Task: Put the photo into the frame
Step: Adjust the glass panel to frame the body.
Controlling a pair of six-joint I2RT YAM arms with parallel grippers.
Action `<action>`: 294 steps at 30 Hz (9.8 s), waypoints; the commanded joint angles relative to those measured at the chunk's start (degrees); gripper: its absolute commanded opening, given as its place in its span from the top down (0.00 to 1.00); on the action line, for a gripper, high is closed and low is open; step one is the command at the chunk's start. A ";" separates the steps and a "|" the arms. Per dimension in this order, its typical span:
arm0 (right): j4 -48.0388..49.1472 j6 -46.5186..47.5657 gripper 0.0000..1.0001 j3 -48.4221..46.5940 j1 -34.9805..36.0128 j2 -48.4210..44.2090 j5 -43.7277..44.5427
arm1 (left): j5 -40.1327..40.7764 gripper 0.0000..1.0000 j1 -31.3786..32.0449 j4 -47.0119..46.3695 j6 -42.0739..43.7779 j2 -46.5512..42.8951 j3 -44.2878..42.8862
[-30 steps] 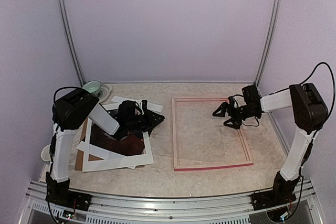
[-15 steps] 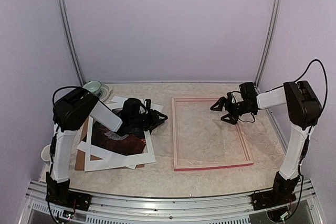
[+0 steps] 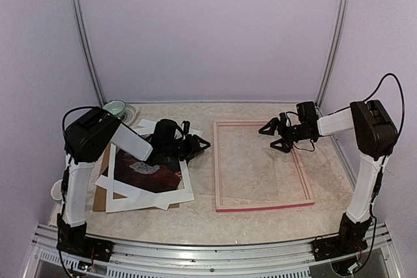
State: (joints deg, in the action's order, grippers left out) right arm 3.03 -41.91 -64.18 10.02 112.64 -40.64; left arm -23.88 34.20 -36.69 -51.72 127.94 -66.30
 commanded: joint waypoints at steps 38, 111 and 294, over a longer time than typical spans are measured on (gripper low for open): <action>-5.71 1.35 0.01 -13.62 2.37 9.48 9.93 | 10.00 0.44 4.12 21.37 12.51 -5.96 -7.16; -5.99 6.08 0.25 -2.80 -3.00 1.35 -5.92 | 2.46 0.47 4.92 13.79 4.35 1.47 -10.52; -5.45 11.86 0.76 14.88 -17.23 -15.29 -11.82 | -3.90 0.66 10.89 11.63 14.02 -8.87 -2.70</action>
State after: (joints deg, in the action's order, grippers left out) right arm -3.31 -29.69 -50.02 -6.61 99.15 -51.31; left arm -28.45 44.73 -21.65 -39.11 122.32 -69.43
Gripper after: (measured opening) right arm 0.243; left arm 0.340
